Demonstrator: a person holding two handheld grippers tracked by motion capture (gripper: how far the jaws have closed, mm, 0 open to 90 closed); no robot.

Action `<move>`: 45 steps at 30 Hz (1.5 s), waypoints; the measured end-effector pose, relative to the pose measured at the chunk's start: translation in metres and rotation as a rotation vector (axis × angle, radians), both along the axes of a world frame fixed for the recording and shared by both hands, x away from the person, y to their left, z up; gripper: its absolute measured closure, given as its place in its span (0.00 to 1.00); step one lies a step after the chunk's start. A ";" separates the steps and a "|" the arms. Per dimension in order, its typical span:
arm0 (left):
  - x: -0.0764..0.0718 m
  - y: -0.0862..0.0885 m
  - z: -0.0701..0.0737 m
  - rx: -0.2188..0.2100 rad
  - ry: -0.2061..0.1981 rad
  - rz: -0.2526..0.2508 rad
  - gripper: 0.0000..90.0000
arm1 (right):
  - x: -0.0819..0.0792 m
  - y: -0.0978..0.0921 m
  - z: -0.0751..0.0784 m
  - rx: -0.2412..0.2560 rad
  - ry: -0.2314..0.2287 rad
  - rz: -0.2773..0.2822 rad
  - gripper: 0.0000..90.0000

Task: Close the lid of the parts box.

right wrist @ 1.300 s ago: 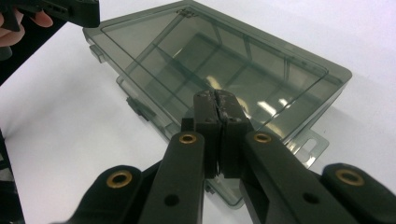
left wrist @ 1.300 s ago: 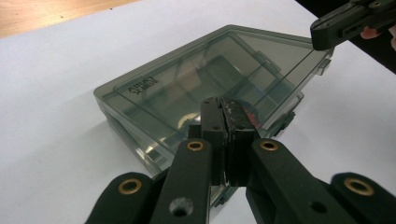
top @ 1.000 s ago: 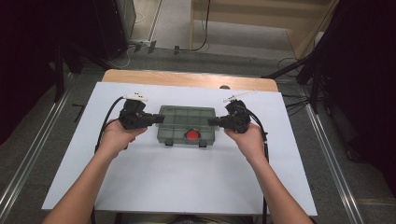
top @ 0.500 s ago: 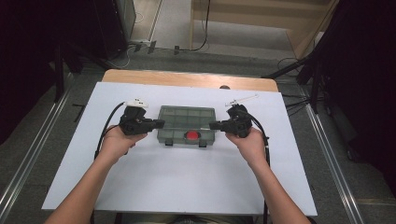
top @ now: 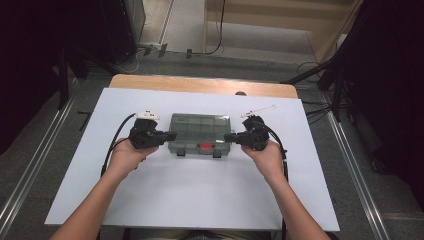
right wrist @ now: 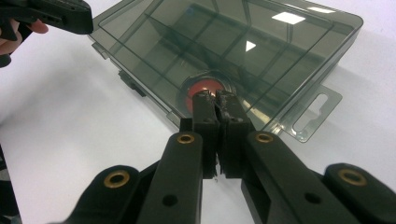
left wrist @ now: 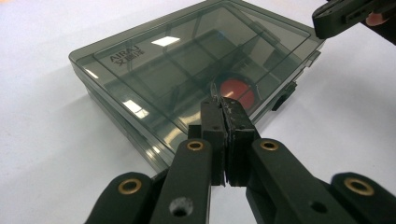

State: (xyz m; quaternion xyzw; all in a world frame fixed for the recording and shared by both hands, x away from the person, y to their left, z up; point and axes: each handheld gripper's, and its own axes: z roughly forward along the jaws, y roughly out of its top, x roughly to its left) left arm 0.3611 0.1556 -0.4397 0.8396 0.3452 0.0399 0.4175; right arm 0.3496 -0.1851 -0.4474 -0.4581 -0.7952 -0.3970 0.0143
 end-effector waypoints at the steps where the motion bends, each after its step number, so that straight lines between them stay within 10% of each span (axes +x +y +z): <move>1: 0.000 0.000 -0.001 0.001 0.001 0.000 0.99 | 0.000 0.000 -0.001 0.001 0.000 0.000 0.99; 45: 0.008 -0.001 -0.027 0.029 0.046 -0.019 0.94 | 0.012 0.009 -0.029 0.002 0.055 0.016 0.98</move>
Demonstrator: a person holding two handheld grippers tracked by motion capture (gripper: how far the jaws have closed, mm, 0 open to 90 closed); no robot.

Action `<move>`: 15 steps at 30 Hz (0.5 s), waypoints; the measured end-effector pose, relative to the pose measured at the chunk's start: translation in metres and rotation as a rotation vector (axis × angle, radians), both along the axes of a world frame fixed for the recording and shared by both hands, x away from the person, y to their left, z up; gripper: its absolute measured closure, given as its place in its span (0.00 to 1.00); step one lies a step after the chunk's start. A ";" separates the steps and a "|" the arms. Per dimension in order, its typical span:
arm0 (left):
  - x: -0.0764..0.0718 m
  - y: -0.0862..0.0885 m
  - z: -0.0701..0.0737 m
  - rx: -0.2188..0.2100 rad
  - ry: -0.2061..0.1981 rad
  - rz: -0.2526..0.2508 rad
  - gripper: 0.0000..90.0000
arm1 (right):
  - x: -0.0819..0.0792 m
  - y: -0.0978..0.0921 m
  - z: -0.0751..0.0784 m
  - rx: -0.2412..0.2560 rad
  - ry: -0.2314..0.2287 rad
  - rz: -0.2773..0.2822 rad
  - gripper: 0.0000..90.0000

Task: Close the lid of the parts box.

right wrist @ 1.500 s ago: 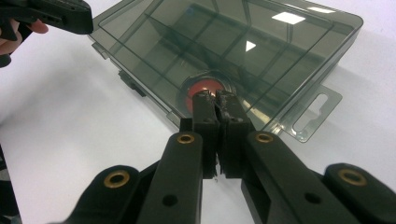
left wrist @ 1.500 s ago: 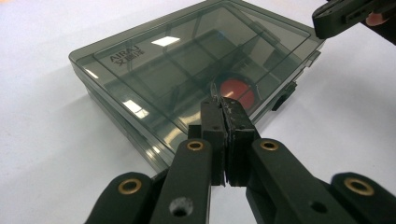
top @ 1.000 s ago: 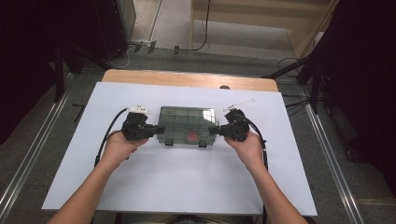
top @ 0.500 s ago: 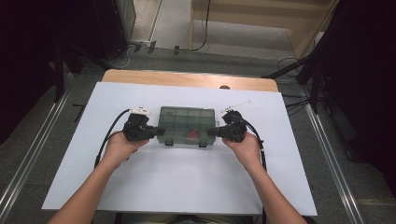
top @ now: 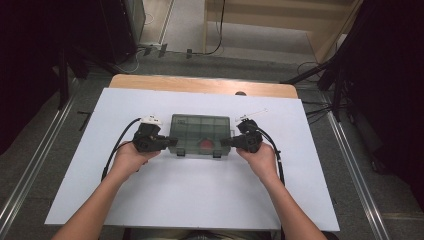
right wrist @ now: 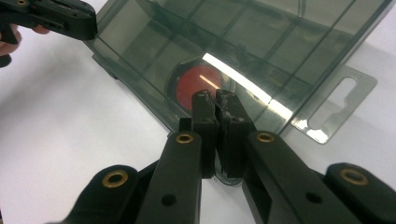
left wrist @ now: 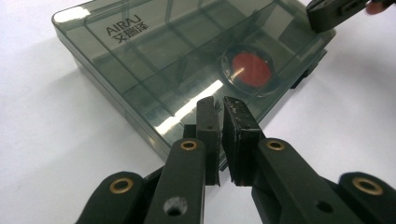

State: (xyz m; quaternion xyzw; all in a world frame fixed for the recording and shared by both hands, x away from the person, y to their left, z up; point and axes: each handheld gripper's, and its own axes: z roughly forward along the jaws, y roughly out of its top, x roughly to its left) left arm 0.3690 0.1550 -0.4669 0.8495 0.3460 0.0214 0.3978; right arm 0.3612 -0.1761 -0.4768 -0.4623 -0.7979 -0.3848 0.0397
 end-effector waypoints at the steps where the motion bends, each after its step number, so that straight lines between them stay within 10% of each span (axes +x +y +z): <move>1: 0.000 0.000 0.000 0.005 -0.003 0.001 0.94 | 0.000 0.000 0.000 0.005 -0.001 0.001 0.97; 15: -0.009 -0.003 0.013 -0.040 -0.002 -0.016 0.80 | -0.009 0.008 0.008 0.072 -0.044 0.072 0.53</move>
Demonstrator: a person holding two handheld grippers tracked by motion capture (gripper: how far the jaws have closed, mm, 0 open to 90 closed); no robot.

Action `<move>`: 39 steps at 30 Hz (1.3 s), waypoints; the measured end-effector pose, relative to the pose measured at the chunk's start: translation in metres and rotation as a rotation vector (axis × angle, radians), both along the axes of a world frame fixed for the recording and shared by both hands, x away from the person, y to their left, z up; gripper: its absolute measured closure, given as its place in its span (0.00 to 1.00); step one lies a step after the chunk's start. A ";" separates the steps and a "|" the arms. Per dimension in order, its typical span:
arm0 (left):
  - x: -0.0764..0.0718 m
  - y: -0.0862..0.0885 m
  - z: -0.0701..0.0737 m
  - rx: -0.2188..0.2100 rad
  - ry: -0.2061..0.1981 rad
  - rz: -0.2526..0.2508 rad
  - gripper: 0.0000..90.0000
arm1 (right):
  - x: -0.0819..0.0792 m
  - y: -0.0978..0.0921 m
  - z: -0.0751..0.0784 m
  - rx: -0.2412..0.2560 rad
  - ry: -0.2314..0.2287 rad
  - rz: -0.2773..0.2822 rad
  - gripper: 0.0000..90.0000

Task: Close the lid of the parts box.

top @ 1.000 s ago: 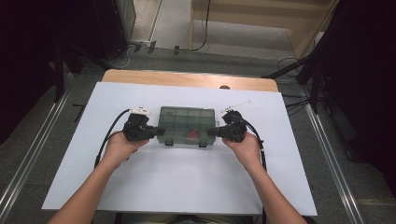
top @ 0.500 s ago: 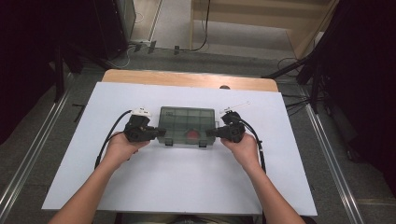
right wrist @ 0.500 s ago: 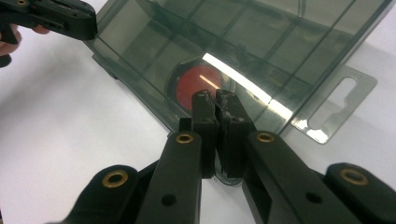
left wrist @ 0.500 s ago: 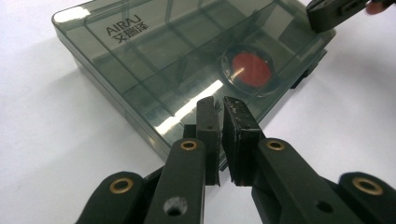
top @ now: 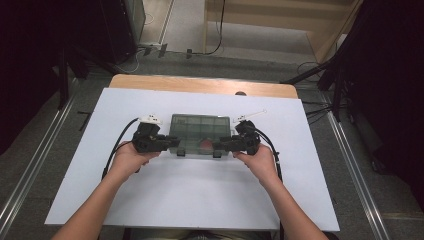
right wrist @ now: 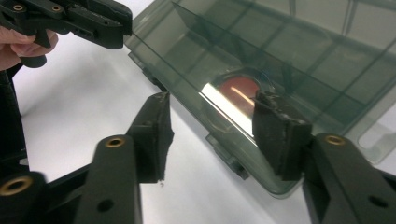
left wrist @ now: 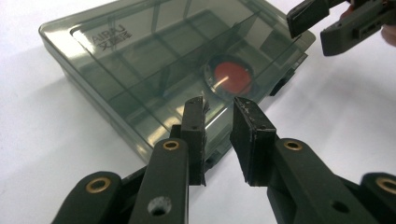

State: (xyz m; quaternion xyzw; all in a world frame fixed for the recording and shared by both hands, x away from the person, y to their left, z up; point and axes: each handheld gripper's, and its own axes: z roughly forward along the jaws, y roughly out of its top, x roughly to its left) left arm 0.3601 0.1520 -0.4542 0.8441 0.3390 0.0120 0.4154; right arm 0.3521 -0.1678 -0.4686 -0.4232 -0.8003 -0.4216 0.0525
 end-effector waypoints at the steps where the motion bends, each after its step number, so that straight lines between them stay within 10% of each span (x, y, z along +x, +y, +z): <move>1: -0.001 0.000 0.001 -0.001 0.002 -0.005 0.76 | -0.001 0.001 0.001 0.004 -0.006 -0.001 0.51; 22: -0.025 0.005 0.004 -0.037 -0.012 -0.044 0.36 | -0.034 0.005 0.013 0.010 -0.126 0.032 0.34; 39: -0.050 0.009 -0.011 -0.013 -0.065 -0.057 0.36 | -0.054 0.005 -0.003 -0.020 -0.172 0.090 0.30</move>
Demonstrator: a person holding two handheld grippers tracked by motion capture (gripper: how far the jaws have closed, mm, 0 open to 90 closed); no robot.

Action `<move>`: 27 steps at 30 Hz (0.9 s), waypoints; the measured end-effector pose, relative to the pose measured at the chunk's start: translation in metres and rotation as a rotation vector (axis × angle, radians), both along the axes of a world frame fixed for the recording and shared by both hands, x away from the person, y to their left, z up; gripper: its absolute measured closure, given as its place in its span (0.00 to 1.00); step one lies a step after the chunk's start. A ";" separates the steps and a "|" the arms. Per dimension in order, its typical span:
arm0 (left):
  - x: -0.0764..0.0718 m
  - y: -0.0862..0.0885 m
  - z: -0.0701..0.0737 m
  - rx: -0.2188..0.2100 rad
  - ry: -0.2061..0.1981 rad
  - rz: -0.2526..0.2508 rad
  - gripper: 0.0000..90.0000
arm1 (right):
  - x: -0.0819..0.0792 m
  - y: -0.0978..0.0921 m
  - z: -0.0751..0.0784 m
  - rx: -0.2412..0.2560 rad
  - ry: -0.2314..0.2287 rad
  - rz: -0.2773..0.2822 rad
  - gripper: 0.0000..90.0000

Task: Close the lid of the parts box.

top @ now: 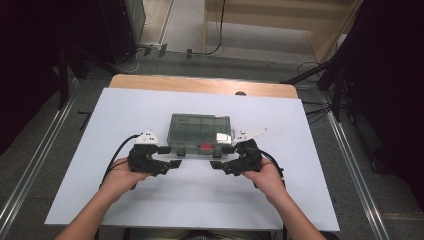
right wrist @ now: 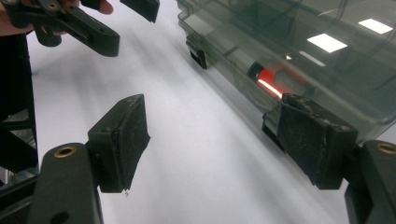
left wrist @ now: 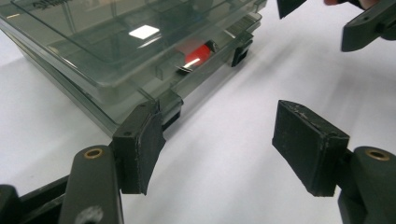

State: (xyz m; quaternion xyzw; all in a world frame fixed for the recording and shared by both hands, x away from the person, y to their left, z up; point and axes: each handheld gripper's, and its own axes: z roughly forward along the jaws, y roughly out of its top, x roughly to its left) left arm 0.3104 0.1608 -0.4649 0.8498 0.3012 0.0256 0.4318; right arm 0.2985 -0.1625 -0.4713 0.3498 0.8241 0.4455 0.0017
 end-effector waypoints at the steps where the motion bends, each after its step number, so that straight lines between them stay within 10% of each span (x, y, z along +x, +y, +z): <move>1: -0.001 0.001 -0.001 -0.001 -0.002 -0.002 0.36 | -0.001 0.000 -0.001 0.000 0.002 0.003 0.30; 27: -0.029 0.035 -0.007 0.041 -0.030 0.007 0.36 | -0.030 -0.031 -0.013 -0.020 -0.015 -0.026 0.27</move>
